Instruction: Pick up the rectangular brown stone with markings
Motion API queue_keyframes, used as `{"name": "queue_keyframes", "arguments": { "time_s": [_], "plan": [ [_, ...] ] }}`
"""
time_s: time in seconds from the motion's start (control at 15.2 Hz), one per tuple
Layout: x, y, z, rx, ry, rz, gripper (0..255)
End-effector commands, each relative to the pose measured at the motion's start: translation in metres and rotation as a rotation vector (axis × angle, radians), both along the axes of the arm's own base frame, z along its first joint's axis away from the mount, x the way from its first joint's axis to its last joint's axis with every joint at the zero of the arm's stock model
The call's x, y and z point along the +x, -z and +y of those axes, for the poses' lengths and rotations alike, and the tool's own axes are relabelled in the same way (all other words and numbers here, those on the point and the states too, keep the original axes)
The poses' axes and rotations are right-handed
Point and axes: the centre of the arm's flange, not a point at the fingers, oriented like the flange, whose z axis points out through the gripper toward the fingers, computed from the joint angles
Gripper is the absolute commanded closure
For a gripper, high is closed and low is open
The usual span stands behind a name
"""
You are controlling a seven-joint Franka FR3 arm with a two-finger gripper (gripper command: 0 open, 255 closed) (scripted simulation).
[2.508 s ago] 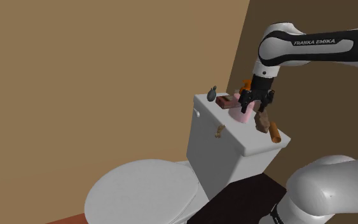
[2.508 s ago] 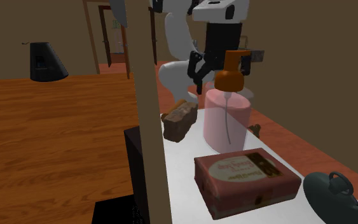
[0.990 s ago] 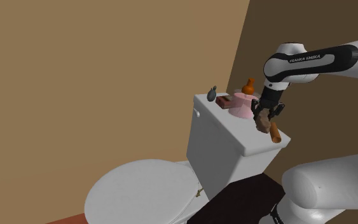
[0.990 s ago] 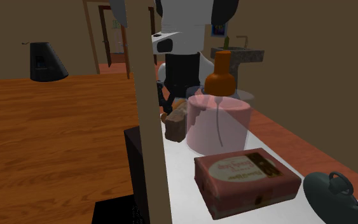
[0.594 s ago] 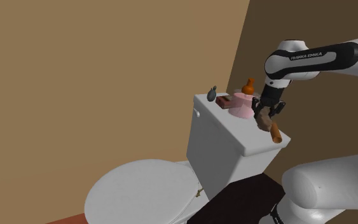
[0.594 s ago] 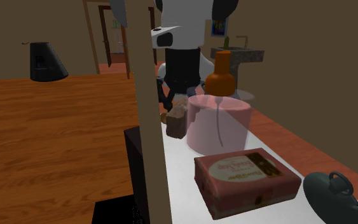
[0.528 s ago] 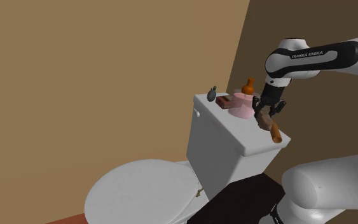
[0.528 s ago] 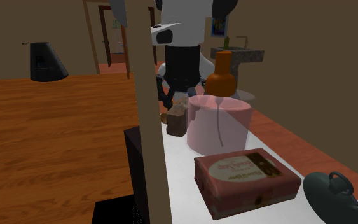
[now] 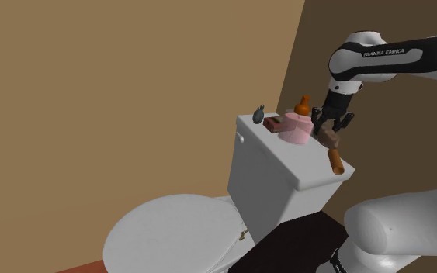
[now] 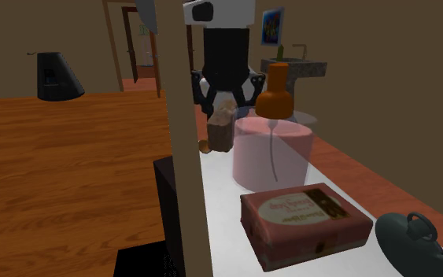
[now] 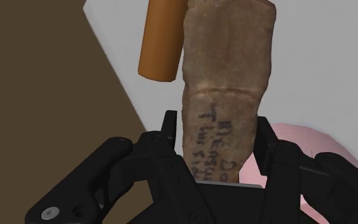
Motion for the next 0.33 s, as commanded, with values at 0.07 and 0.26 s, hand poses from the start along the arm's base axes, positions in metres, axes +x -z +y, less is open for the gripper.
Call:
{"name": "queue_keyframes", "arguments": {
  "time_s": [0.07, 0.26],
  "plan": [
    [0.000, -0.016, 0.000, 0.000, 0.000, 0.000, 255],
    [0.000, -0.022, 0.000, 0.000, 0.000, 0.000, 255]
  ]
}}
